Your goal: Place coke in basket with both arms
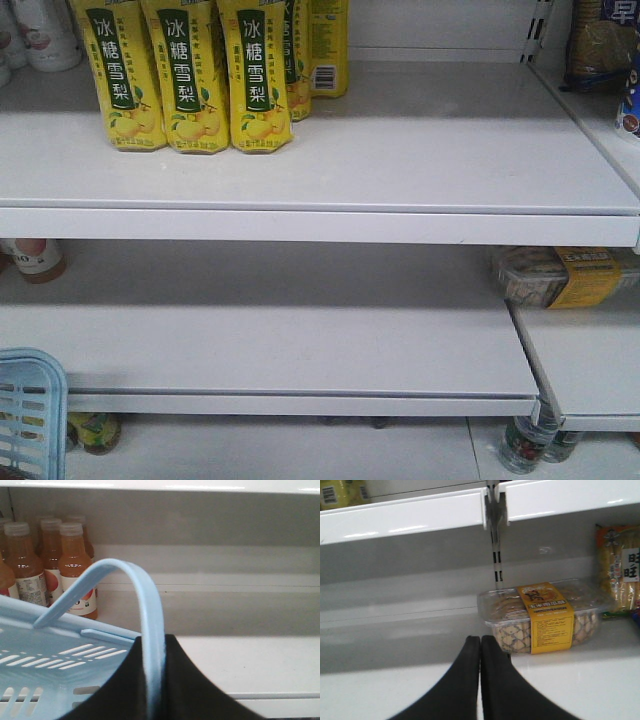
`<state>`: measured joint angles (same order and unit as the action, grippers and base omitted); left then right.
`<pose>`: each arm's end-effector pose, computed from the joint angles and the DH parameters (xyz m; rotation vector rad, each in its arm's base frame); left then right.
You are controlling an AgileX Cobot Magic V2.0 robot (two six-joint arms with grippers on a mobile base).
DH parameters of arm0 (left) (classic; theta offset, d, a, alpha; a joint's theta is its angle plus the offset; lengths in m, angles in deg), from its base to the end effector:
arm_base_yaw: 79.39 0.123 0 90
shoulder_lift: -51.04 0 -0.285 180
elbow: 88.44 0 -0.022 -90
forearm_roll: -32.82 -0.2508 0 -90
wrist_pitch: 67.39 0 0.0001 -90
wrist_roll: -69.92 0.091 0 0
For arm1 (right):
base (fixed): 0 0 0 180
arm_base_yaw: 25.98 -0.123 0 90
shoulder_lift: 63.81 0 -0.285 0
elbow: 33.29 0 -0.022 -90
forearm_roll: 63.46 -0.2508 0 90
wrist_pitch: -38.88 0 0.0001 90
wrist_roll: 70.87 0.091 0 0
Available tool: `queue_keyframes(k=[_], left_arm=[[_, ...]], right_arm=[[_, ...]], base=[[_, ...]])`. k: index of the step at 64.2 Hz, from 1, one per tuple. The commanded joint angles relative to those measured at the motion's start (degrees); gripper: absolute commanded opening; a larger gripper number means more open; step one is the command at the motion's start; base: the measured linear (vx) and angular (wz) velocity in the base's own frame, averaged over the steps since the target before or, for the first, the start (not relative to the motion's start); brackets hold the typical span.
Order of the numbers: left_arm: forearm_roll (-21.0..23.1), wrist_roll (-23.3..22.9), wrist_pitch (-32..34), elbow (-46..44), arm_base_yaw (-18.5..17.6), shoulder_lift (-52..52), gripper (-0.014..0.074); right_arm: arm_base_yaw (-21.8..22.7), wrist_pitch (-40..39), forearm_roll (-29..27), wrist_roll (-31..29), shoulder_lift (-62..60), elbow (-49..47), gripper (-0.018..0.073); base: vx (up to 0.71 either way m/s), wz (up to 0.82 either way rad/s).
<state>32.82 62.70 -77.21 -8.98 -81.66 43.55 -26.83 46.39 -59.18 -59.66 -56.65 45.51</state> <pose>0.0570 -0.0023 0.1846 -0.0730 1.6889 -0.1242 0.0567 -0.0001 0.1926 0.0945 1.6291 0.0968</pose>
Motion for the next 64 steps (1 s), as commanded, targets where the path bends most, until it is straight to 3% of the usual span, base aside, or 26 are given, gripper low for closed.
queue_keyframes(k=[1, 17, 36, 64], left_arm=[[-1.2, 1.1, 8.9, -2.1, 0.0, 1.3, -0.0006], [-1.2, 1.1, 8.9, -2.1, 0.0, 1.3, -0.0006], [-1.2, 1.1, 8.9, -2.1, 0.0, 1.3, -0.0006], [-1.2, 1.1, 8.9, -2.1, 0.0, 1.3, -0.0006]], right_arm=[[0.7, -4.3, 0.7, -0.6, -0.8, 0.5, -0.001], [0.7, -3.7, 1.8, -1.4, -0.8, 0.5, -0.001], [0.7, -5.6, 1.3, -10.4, -0.8, 0.5, -0.001], [0.7, -5.2, 1.3, -10.1, -0.8, 0.5, -0.001]], base=[[0.0, 0.0], [0.0, 0.0], [0.0, 0.0], [0.0, 0.0]])
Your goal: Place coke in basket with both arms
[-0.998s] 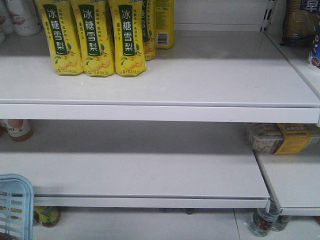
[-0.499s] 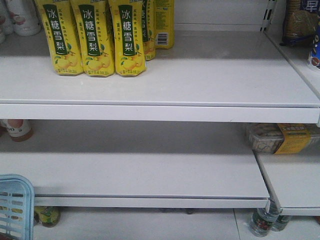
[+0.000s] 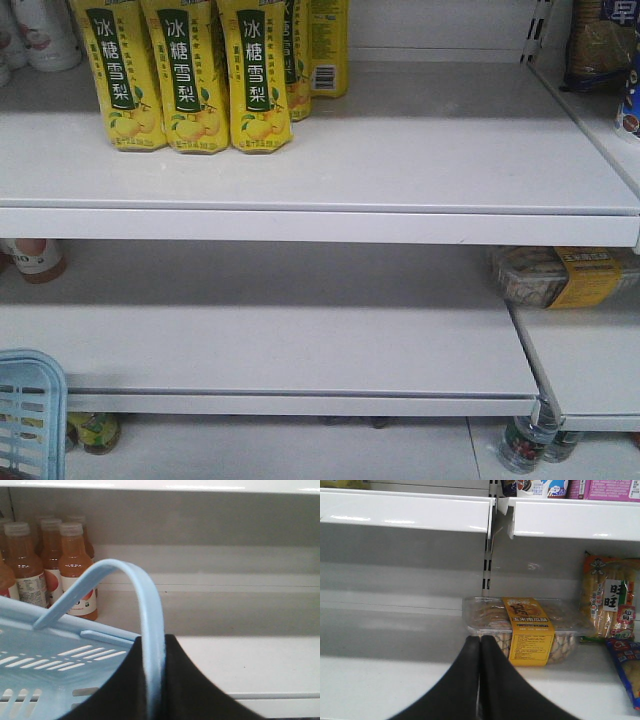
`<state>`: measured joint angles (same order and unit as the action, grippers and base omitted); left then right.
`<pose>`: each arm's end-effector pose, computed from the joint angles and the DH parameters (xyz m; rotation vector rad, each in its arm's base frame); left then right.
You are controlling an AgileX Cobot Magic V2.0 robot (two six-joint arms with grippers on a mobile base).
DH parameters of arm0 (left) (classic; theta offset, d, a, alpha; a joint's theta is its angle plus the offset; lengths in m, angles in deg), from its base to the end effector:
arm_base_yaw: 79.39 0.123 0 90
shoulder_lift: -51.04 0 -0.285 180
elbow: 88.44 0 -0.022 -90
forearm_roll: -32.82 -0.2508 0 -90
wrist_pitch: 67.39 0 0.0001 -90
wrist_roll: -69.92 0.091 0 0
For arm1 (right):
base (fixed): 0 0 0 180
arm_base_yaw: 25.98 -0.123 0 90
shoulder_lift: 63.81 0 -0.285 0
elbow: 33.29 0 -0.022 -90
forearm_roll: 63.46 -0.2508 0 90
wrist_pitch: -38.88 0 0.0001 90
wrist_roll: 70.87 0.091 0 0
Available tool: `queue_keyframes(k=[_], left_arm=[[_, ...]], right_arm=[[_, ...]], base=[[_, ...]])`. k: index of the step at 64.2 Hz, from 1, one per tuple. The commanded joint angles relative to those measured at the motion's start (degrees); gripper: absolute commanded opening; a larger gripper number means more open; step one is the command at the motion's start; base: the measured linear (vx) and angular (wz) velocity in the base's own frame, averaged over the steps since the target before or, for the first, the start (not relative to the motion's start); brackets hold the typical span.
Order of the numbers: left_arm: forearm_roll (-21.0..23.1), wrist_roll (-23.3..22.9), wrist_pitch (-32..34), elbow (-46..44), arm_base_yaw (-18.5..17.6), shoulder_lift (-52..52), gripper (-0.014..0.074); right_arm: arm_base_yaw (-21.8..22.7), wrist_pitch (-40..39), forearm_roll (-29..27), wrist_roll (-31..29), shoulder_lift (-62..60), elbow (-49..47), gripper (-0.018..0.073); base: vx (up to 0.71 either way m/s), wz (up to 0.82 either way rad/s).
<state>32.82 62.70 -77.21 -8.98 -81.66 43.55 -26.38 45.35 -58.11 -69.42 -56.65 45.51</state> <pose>0.0570 -0.0023 0.1846 -0.0730 1.6889 -0.1242 0.0568 -0.0006 0.1942 -0.0519 1.6122 -0.0552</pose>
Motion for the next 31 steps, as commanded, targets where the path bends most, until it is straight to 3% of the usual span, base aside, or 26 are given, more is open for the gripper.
queue_keyframes(k=[1, 31], left_arm=[[-1.2, 1.1, 8.9, -2.1, 0.0, 1.3, -0.0006], [-1.2, 1.1, 8.9, -2.1, 0.0, 1.3, -0.0006]], right_arm=[[0.3, -4.2, 0.2, -0.4, -0.8, 0.5, -0.001], [0.3, -4.2, 0.2, -0.4, -0.7, 0.5, -0.001]], base=[[0.0, 0.0], [0.0, 0.0]])
